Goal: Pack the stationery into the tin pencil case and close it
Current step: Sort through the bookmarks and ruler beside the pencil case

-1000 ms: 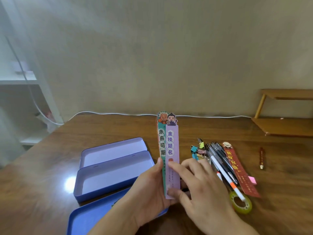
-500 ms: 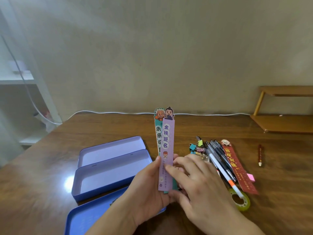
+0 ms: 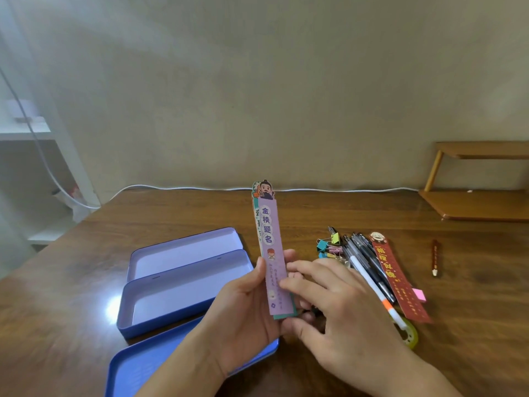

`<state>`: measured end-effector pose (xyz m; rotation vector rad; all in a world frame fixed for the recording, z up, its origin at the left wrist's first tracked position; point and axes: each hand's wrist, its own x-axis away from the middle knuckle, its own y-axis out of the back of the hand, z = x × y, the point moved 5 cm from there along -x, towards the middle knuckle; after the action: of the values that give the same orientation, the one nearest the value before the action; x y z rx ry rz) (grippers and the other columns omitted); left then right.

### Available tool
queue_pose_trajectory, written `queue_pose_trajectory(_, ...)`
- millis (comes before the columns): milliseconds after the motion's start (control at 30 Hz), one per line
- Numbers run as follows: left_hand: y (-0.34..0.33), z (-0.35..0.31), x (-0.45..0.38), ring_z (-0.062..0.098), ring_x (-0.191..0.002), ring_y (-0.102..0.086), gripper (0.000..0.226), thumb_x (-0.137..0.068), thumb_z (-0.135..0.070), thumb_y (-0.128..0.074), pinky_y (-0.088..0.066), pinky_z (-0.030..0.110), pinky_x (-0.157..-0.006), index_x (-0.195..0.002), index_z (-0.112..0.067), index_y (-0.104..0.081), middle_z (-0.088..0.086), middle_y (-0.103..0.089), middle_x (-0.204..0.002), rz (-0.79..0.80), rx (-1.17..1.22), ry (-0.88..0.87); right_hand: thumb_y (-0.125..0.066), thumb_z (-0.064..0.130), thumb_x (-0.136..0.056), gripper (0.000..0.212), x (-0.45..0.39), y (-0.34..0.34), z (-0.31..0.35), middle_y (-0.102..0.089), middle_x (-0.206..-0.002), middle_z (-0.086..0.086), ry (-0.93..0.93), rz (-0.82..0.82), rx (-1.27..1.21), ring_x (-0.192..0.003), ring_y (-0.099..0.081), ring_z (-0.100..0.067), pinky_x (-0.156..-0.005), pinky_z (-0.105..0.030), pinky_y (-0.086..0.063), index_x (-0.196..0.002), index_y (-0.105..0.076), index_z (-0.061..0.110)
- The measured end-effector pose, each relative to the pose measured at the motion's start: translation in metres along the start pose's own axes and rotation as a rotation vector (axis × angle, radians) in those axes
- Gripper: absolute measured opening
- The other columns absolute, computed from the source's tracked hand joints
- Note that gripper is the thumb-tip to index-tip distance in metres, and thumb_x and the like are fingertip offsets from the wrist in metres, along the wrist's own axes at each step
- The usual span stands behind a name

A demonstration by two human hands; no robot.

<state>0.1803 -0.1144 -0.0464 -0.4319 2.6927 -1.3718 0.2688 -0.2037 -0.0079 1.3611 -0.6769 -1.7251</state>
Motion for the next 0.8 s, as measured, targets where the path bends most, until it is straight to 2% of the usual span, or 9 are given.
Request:
queue_pose_trajectory(133, -0.003, 0.003, 0.0, 0.037, -0.09, -0.063, 0.049, -0.096, -0.033, -0.051, -0.054, 0.05, -0.082, -0.14, -0.01, -0.05, 0.022, -0.062, -0.113, 0.007, -0.027, -0.003, -0.062, 0.069, -0.069, 0.05, 0.0, 0.002, -0.001, -0.059, -0.124, 0.02, -0.013, -0.035, -0.036, -0.113, -0.051, -0.007, -0.092, -0.035, -0.048, -0.107, -0.063, 0.037)
queue_pose_trajectory(233, -0.004, 0.004, -0.001, 0.035, -0.092, -0.065, 0.045, -0.099, -0.033, -0.048, -0.052, 0.046, -0.076, -0.139, -0.013, -0.052, 0.019, -0.063, -0.114, 0.007, -0.065, 0.007, -0.06, 0.067, -0.07, 0.049, -0.001, 0.002, -0.002, -0.059, -0.125, 0.02, -0.013, -0.035, -0.027, -0.11, -0.054, -0.007, -0.089, -0.034, -0.05, -0.108, -0.063, 0.036)
queue_pose_trajectory(333, -0.002, 0.004, 0.0, 0.035, -0.093, -0.066, 0.049, -0.093, -0.038, -0.048, -0.053, 0.048, -0.081, -0.135, -0.014, -0.057, 0.018, -0.064, -0.115, -0.004, -0.064, 0.004, -0.062, 0.062, -0.07, 0.048, 0.0, 0.001, 0.002, -0.06, -0.125, 0.018, 0.014, -0.016, 0.025, -0.109, -0.056, -0.008, -0.09, -0.033, -0.05, -0.111, -0.062, 0.037)
queue_pose_trajectory(433, -0.001, 0.003, 0.0, 0.033, -0.092, -0.066, 0.047, -0.098, -0.038, -0.042, -0.053, 0.048, -0.082, -0.136, -0.014, -0.057, 0.018, -0.064, -0.112, -0.01, -0.081, -0.007, -0.067, 0.052, -0.067, 0.042, 0.001, 0.002, 0.003, -0.061, -0.125, 0.018, 0.007, -0.018, -0.016, -0.107, -0.058, -0.008, -0.089, -0.034, -0.05, -0.107, -0.063, 0.038)
queue_pose_trajectory(533, 0.0, 0.004, -0.001, 0.03, -0.089, -0.063, 0.049, -0.098, -0.041, -0.046, -0.051, 0.041, -0.076, -0.139, -0.016, -0.052, 0.017, -0.061, -0.107, -0.006, -0.135, -0.005, -0.066, 0.053, -0.064, 0.041, 0.001, 0.005, -0.001, -0.06, -0.125, 0.023, -0.057, -0.02, -0.079, -0.108, -0.057, -0.006, -0.087, -0.036, -0.052, -0.103, -0.065, 0.038)
queue_pose_trajectory(600, 0.0, 0.003, -0.002, 0.03, -0.088, -0.063, 0.051, -0.094, -0.04, -0.051, -0.053, 0.042, -0.075, -0.139, -0.015, -0.051, 0.017, -0.062, -0.106, 0.009, -0.122, -0.013, -0.067, 0.054, -0.066, 0.044, 0.0, 0.005, -0.001, -0.059, -0.126, 0.026, -0.057, 0.021, -0.091, -0.11, -0.055, -0.004, -0.089, -0.036, -0.051, -0.107, -0.064, 0.039)
queue_pose_trajectory(667, -0.001, 0.003, -0.003, 0.031, -0.089, -0.063, 0.049, -0.095, -0.036, -0.053, -0.057, 0.046, -0.076, -0.138, -0.014, -0.051, 0.018, -0.062, -0.107, 0.018, -0.08, -0.032, -0.067, 0.063, -0.068, 0.05, -0.002, 0.011, -0.006, -0.057, -0.124, 0.03, -0.078, 0.073, -0.152, -0.112, -0.053, 0.003, -0.092, -0.028, -0.048, -0.113, -0.061, 0.043)
queue_pose_trajectory(733, 0.0, 0.001, -0.003, 0.034, -0.094, -0.063, 0.046, -0.094, -0.031, -0.057, -0.058, 0.049, -0.076, -0.137, -0.013, -0.052, 0.019, -0.061, -0.109, 0.019, -0.042, -0.039, -0.061, 0.072, -0.072, 0.049, -0.003, 0.029, -0.025, -0.062, -0.112, 0.032, -0.234, -0.019, -0.269, -0.104, -0.056, 0.007, -0.082, -0.016, -0.048, -0.112, -0.062, 0.045)
queue_pose_trajectory(800, 0.0, 0.0, -0.003, 0.037, -0.1, -0.062, 0.045, -0.093, -0.029, -0.059, -0.058, 0.05, -0.075, -0.136, -0.014, -0.054, 0.02, -0.061, -0.112, 0.02, -0.02, -0.034, -0.056, 0.069, -0.077, 0.041, 0.0, 0.054, -0.063, -0.067, -0.088, 0.024, -0.447, -0.239, -0.194, -0.082, -0.061, 0.003, -0.061, -0.015, -0.046, -0.102, -0.069, 0.038)
